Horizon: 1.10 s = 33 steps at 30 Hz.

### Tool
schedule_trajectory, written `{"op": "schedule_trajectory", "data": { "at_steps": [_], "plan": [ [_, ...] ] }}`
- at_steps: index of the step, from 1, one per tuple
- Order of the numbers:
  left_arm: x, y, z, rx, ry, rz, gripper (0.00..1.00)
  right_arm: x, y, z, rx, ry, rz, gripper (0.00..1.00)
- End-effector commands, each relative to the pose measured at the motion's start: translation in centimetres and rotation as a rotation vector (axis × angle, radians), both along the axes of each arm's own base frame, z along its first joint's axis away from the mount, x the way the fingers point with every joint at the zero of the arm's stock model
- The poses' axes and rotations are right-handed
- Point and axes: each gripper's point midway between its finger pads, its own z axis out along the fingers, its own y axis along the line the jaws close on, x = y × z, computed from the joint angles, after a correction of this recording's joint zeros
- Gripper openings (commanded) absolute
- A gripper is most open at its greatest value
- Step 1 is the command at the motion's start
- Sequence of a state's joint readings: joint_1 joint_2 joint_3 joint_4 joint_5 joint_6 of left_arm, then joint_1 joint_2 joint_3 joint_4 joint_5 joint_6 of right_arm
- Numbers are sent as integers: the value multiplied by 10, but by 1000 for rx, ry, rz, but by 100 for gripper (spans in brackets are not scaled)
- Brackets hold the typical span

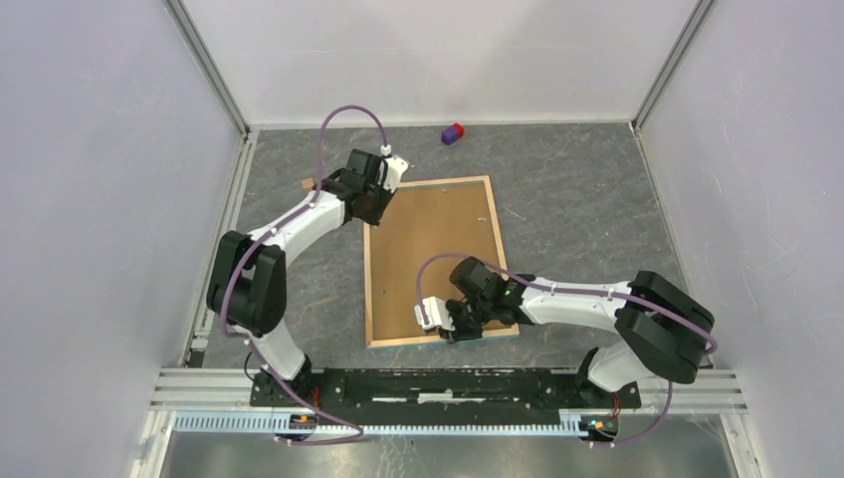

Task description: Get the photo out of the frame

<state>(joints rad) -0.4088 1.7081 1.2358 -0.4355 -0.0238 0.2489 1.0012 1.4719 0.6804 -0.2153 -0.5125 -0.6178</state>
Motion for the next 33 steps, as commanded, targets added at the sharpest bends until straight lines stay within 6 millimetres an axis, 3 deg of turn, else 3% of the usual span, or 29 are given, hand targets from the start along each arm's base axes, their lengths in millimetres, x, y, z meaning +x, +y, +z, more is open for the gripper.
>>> {"op": "schedule_trajectory", "data": {
  "at_steps": [1,22,33],
  "plan": [
    [17,-3,14,9,-66,-35,2,-33,-23,-15,-85,120,53,0],
    [20,11,-12,46,-34,-25,2,-35,-25,-19,-99,130,65,0],
    [29,4,-16,23,-46,-30,2,-36,-27,-21,-103,134,71,0]
  ]
}}
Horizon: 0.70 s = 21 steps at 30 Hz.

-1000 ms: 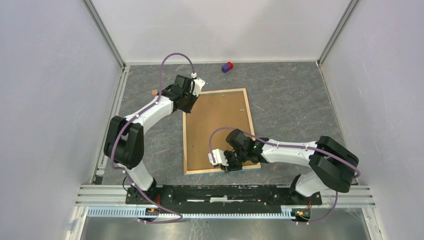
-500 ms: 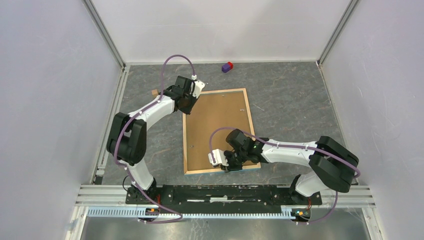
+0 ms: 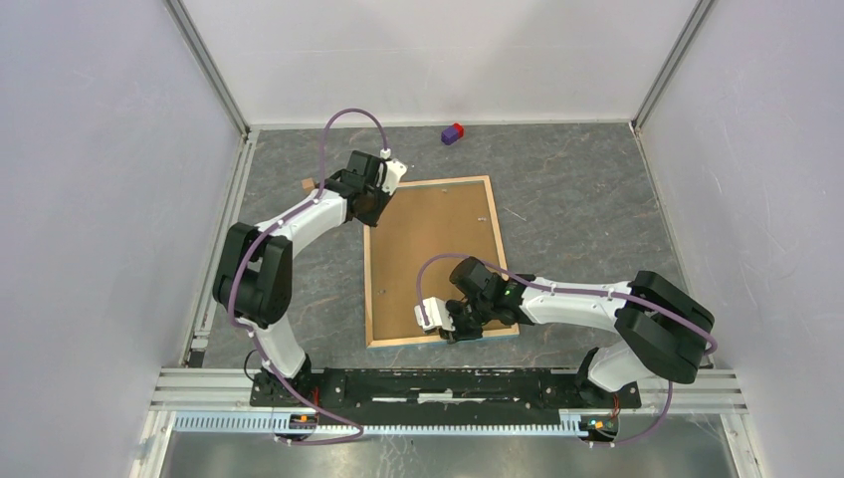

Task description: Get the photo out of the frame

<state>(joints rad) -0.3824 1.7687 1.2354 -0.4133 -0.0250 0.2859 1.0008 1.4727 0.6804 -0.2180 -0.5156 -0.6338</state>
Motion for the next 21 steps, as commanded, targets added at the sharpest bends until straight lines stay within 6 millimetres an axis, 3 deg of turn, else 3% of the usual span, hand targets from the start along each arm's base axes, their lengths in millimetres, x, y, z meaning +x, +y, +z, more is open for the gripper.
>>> {"op": "schedule_trajectory", "data": {
  "at_steps": [1,21],
  "plan": [
    [21,-9,6,-24,-73,-32,2,-36,-26,-20,-105,140,58,0],
    [27,-29,8,-147,-107,-34,2,-39,-28,-23,-118,158,67,0]
  ]
}}
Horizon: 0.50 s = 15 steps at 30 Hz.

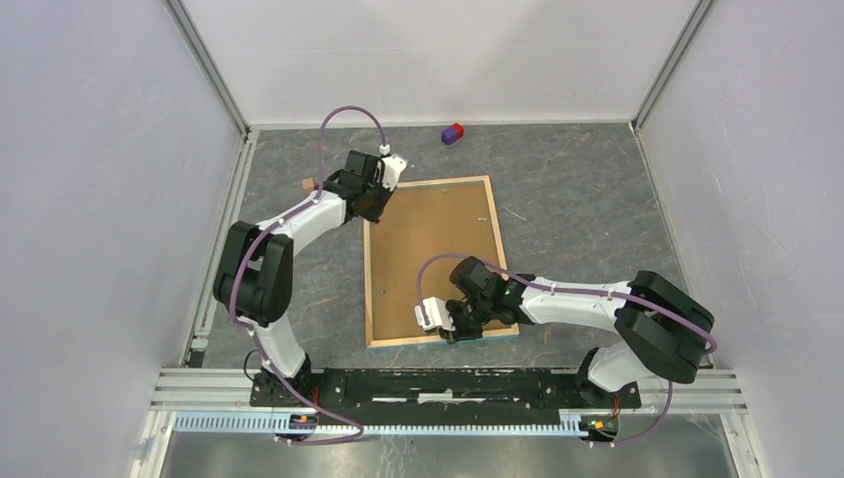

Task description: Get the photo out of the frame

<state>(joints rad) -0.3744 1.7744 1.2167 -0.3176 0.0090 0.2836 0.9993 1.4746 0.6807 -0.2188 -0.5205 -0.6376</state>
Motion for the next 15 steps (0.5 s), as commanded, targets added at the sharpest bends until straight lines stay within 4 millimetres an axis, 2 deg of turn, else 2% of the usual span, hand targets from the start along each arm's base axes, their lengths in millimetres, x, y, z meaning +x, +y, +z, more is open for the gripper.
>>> {"op": "schedule_trajectory", "data": {
  "at_steps": [1,5,8,15],
  "plan": [
    [11,-22,3,-96,-40,-30,2,-39,-28,-23,-119,155,64,0],
    [5,-22,-2,-100,-16,-40,2,-39,-28,-23,-120,156,63,0],
    [5,-18,1,-103,-28,-21,2,-38,-28,-24,-122,155,62,0],
    [13,-1,40,-163,-91,152,2,-37,-27,-25,-126,154,58,0]
  ]
}}
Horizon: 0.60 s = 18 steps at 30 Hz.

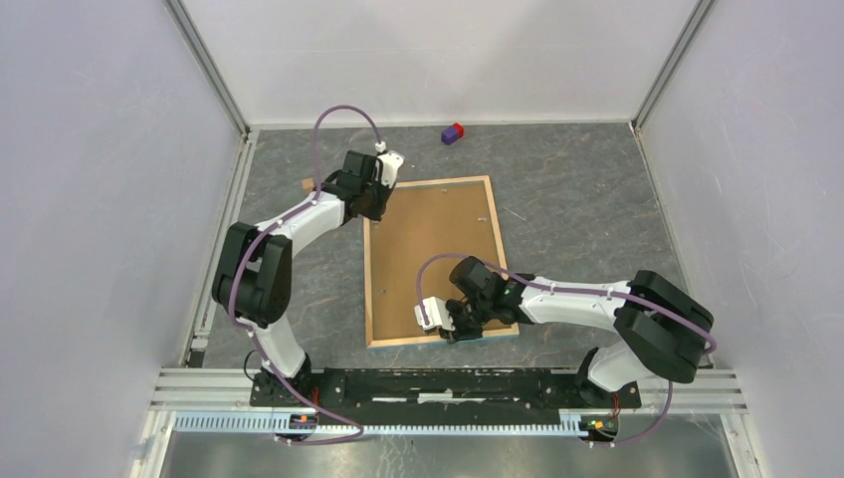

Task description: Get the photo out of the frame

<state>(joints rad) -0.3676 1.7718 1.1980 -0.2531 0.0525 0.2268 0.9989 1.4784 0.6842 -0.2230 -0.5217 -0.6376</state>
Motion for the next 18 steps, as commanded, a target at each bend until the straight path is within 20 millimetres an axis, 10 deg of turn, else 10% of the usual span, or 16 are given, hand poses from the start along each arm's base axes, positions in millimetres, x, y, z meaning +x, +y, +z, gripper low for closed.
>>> {"op": "schedule_trajectory", "data": {
  "at_steps": [1,7,18],
  "plan": [
    [8,11,44,-91,-71,167,2,-37,-27,-24,-122,150,55,0],
    [1,18,61,-159,-79,298,2,-36,-26,-25,-123,152,55,0],
    [-15,26,21,-171,43,441,2,-37,-24,-24,-123,162,56,0]
  ]
}}
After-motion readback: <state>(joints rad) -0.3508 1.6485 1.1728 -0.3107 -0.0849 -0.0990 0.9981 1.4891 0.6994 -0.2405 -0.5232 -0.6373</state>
